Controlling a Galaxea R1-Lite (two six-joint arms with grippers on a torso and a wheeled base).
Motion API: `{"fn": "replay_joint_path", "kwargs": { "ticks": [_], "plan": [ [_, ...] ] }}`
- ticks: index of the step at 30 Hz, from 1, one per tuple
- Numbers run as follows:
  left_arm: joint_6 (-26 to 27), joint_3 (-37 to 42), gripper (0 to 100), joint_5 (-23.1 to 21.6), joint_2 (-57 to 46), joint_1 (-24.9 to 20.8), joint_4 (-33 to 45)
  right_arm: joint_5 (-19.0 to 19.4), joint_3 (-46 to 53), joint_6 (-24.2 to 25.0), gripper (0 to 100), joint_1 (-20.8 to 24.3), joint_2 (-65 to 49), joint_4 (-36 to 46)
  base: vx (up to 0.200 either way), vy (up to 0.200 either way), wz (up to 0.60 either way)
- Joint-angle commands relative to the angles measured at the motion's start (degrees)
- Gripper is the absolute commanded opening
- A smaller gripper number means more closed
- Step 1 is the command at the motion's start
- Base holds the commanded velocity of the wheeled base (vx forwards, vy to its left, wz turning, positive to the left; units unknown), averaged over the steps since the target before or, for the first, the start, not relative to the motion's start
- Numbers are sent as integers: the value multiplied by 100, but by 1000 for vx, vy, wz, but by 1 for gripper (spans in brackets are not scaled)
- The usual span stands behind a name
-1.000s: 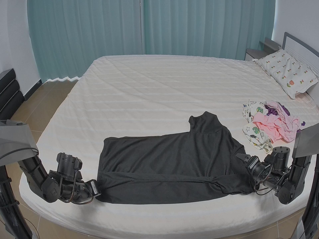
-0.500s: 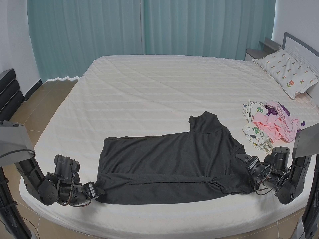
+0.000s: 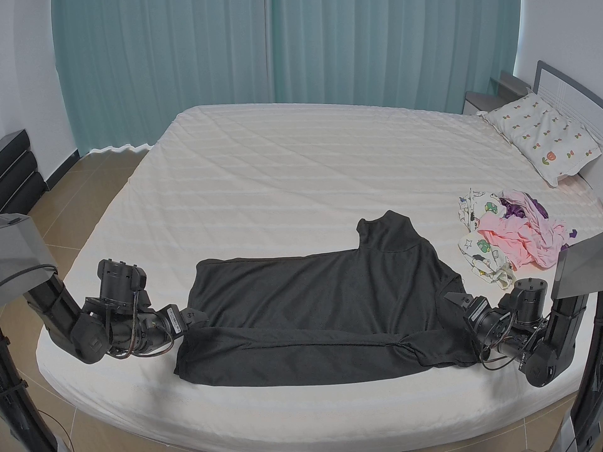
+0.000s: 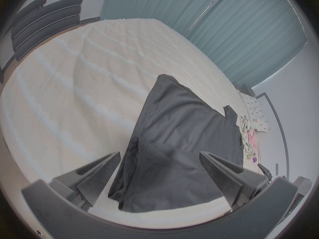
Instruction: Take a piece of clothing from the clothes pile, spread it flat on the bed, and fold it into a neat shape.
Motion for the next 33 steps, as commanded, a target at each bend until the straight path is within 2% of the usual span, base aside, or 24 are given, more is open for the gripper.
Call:
{"fn": "replay_joint_path", "kwargs": {
  "ticks": [1, 4, 7, 14, 23, 33],
  "plan": [
    [22, -369, 100, -153, 546, -44, -41, -3, 18, 0, 100, 2, 9, -1, 0, 0, 0],
    [40, -378, 100, -566, 599, -53, -58, 15, 27, 0, 100, 73, 18, -1, 0, 0, 0],
    [48, -352, 100, -715, 652, -9, -199, 33, 71, 0, 100, 125, 45, -10, 0, 0, 0],
    [136, -308, 100, -671, 880, 53, -700, 41, 45, 0, 100, 161, 62, -1, 0, 0, 0],
    [497, -299, 100, -724, 1012, 202, -735, 41, 9, 0, 100, 205, 141, -1, 0, 0, 0],
    [497, -387, 100, -944, 1100, 176, -735, 41, -8, 0, 100, 240, 203, -10, 0, 0, 0]
  ]
}}
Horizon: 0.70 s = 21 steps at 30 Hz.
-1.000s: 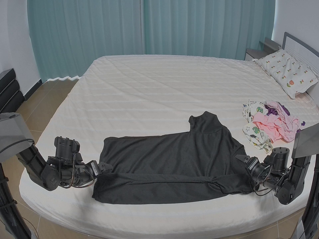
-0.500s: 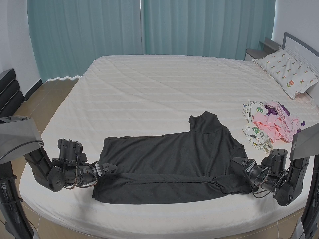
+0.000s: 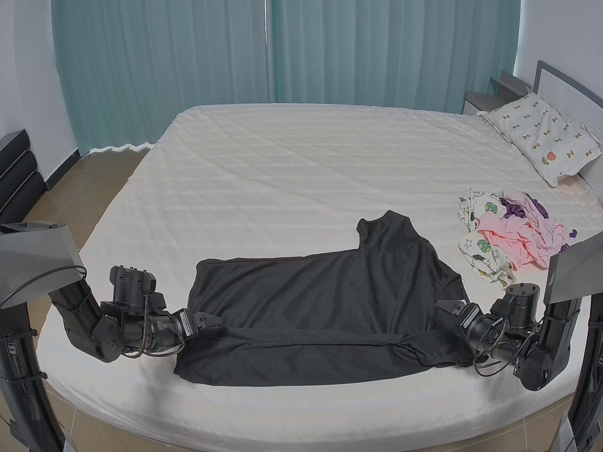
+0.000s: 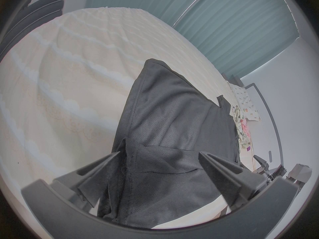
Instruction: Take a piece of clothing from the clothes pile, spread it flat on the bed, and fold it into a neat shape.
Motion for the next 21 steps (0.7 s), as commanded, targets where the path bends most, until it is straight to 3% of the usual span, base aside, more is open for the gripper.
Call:
{"fn": "replay_joint_path", "kwargs": {
  "ticks": [1, 13, 21],
  "plan": [
    [19, -19, 0, 4, 150, -12, -7, 10, -7, 0, 100, 14, 39, -4, 0, 0, 0],
    [28, 131, 0, 127, 168, 15, -183, 63, 90, -115, 100, -3, -32, -13, 0, 0, 0],
    [-25, 236, 0, 153, -25, 6, -350, 353, 116, -633, 100, -188, 47, -4, 0, 0, 0]
  ]
}}
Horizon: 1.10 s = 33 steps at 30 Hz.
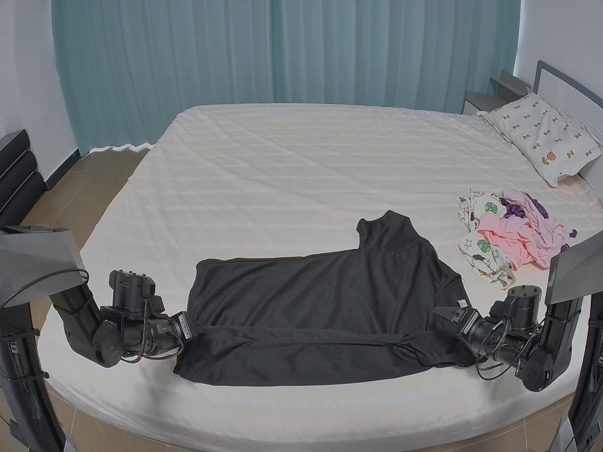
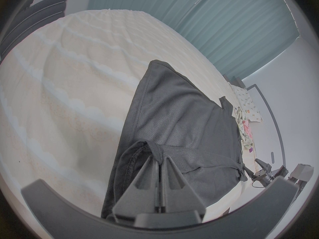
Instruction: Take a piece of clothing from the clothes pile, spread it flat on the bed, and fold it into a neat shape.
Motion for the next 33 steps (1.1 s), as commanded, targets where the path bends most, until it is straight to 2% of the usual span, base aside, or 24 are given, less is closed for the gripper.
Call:
{"fn": "replay_joint_path", "kwargs": {
  "ticks": [1, 2, 3, 5, 6, 10, 13, 16, 20, 33],
  "plan": [
    [-21, 67, 0, 6, -143, -4, -22, 43, 16, -323, 100, -160, 23, -4, 0, 0, 0],
    [-21, 67, 0, 6, -152, -4, -22, 43, 16, -358, 100, -169, 23, -4, 0, 0, 0],
    [-30, 76, 0, 6, -248, -4, -22, 69, 51, -806, 100, -292, 67, -4, 0, 0, 0],
    [-30, 76, 0, 6, -257, -4, -22, 69, 51, -841, 100, -292, 76, -4, 0, 0, 0],
    [-30, 129, 0, 6, -389, -4, -22, 96, 104, -1237, 100, -468, 49, -13, 0, 0, 0],
    [-30, 129, 0, 6, -407, -4, -22, 272, 51, -1360, 100, -697, -56, -57, 0, 0, 0],
    [-39, 129, 0, 6, -371, -48, -13, 658, 60, -1711, 100, -846, -30, -13, 0, 0, 0],
    [-135, 129, 0, 23, -407, -92, -13, 887, -19, -2116, 100, -1048, 260, -136, 0, 0, 0],
    [-188, 102, 0, 164, -407, -92, -13, 1168, -124, -2186, 100, -1092, 322, -127, 0, 0, 0],
    [-188, 58, 0, 296, -407, -92, 30, 1177, -274, -2599, 100, -1136, 744, -101, 0, 0, 0]
  ]
}}
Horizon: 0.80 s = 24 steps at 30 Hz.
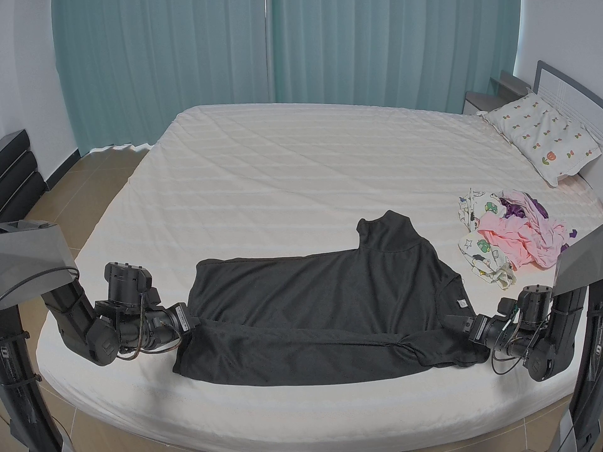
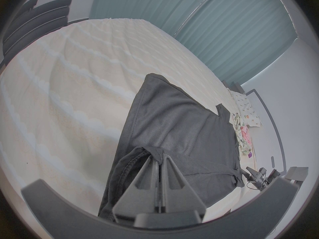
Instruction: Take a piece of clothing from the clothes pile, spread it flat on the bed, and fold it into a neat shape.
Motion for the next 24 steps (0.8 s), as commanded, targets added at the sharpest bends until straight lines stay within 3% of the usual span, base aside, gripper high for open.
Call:
{"fn": "replay_joint_path", "kwargs": {
  "ticks": [1, 4, 5, 20, 24],
  "plan": [
    [0, -5, 0, 34, -16, 21, 15, 17, 17, -72, 100, -7, 206, -17, 0, 0, 0],
    [0, -14, 0, 43, -7, 29, 15, 26, 43, -81, 100, -7, 224, -8, 0, 0, 0],
    [0, -14, 0, 52, -7, 38, 6, 26, 43, -81, 0, -7, 233, -8, 0, 0, 0],
    [0, 4, 0, 96, -16, 38, 24, 122, 8, -2, 0, -245, 180, -131, 0, 0, 0],
    [8, -5, 0, 421, -42, 29, 32, 245, 34, 77, 0, -403, -13, -140, 0, 0, 0]
  ]
}}
